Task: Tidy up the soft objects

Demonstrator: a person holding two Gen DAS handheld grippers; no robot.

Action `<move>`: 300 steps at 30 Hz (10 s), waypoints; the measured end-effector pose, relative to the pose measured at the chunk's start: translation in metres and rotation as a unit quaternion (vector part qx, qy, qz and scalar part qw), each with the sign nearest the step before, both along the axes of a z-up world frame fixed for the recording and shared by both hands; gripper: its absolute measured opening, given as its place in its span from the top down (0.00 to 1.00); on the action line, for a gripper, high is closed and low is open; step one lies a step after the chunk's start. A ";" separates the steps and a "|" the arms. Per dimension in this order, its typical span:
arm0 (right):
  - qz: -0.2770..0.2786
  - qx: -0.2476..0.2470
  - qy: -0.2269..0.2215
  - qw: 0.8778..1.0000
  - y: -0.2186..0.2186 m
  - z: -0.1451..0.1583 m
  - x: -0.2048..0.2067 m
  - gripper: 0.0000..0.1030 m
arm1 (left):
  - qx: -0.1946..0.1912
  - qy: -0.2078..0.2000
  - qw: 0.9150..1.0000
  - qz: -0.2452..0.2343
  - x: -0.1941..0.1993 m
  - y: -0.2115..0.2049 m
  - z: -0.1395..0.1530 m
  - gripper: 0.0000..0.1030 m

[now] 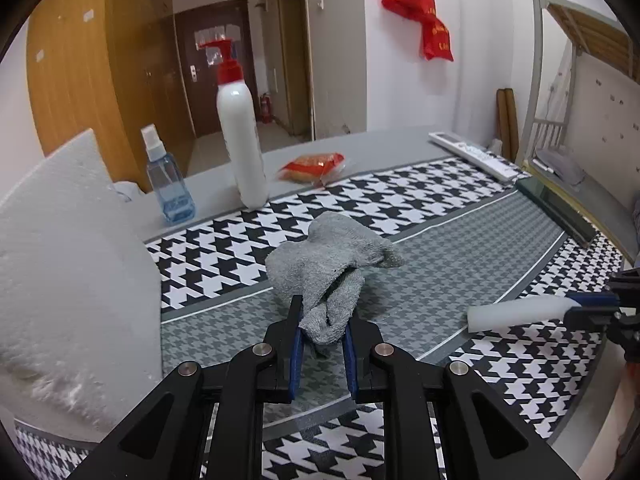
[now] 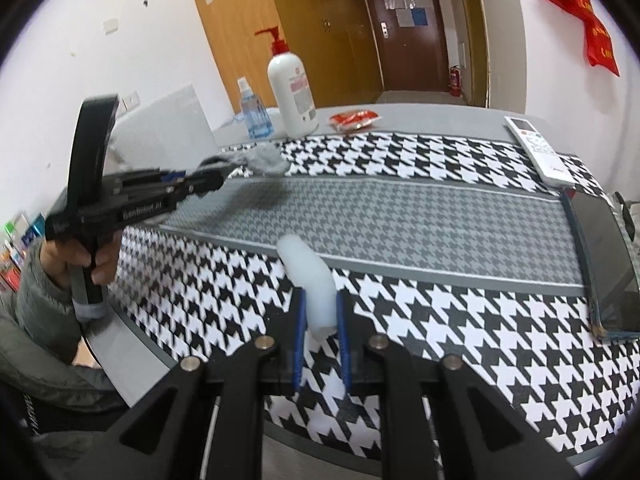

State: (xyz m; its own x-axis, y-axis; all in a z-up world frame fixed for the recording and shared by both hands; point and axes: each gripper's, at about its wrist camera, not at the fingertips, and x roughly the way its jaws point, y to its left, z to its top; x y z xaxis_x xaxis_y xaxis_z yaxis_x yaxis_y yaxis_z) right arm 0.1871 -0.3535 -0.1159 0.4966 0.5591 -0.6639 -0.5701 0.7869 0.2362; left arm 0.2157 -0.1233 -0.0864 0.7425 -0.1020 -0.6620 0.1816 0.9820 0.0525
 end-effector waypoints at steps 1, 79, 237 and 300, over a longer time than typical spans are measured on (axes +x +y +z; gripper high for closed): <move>0.000 0.003 -0.002 1.000 0.000 0.002 0.000 0.83 | -0.001 -0.001 1.000 0.001 -0.002 0.001 0.002 0.82; -0.027 0.082 -0.162 0.983 0.080 0.113 -0.025 0.83 | -0.041 -0.165 0.984 0.056 -0.107 0.076 0.116 0.82; 0.054 0.056 -0.129 0.989 0.247 0.120 0.015 0.01 | -0.037 -0.188 0.964 0.186 -0.108 0.206 0.124 0.82; -0.034 0.022 -0.122 0.992 0.181 0.110 0.019 0.00 | -0.020 -0.162 0.970 0.179 -0.065 0.167 0.110 0.01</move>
